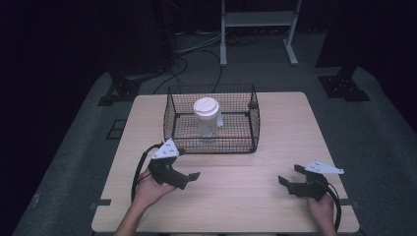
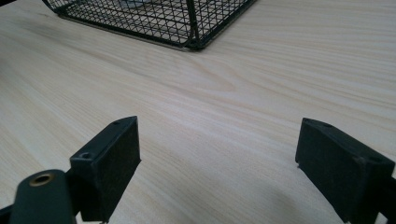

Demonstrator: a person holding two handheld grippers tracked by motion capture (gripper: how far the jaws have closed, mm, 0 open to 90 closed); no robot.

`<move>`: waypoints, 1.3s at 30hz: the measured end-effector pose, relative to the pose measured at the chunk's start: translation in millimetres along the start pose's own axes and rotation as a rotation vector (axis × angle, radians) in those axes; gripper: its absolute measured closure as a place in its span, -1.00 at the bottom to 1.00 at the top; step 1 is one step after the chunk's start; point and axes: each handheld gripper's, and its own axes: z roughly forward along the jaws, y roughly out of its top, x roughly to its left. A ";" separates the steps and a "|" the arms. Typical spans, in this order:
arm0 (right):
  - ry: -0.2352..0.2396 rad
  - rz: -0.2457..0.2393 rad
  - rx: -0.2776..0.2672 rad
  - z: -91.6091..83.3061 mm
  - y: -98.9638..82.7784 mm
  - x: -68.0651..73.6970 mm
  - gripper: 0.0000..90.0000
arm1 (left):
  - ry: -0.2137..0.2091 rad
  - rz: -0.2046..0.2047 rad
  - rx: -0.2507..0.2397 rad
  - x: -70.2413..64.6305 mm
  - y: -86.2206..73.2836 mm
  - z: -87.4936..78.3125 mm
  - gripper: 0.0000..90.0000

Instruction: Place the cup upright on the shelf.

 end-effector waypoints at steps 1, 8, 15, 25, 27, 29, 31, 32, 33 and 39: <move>-0.001 0.000 0.000 0.0 0.0 0.0 -0.71 | -0.006 -0.001 -0.002 0.1 -1.1 -0.6 -0.97; 0.000 0.006 -0.001 -0.3 0.0 -0.3 -0.71 | 0.001 -0.002 -0.001 -0.6 -9.5 -4.2 -0.97; -0.002 0.011 -0.004 -0.4 -0.1 -0.9 -0.71 | 0.006 -0.031 -0.008 2.4 -26.1 -4.8 -0.97; -0.005 0.011 -0.006 -0.7 -0.1 -0.8 -0.71 | 0.025 -0.055 -0.025 4.9 -45.1 -11.9 -0.97; -0.006 0.010 -0.005 -0.7 -0.1 -0.6 -0.71 | 0.032 -0.059 -0.023 5.1 -48.2 -13.7 -0.97; -0.005 0.011 -0.005 -0.7 -0.1 -0.7 -0.71 | 0.047 -0.058 -0.025 4.8 -52.5 -15.7 -0.97; -0.006 0.012 -0.006 -0.7 -0.1 -0.8 -0.71 | 0.053 -0.066 -0.026 5.3 -57.2 -17.3 -0.97; -0.006 0.012 -0.006 -0.7 -0.1 -0.8 -0.71 | 0.056 -0.067 -0.021 5.5 -59.4 -17.9 -0.97; -0.006 0.011 -0.006 -0.7 -0.1 -0.8 -0.71 | 0.060 -0.070 -0.022 5.6 -62.1 -18.5 -0.97; -0.005 0.010 -0.006 -0.9 -0.1 -0.8 -0.71 | 0.080 -0.084 -0.028 4.7 -72.5 -22.7 -0.97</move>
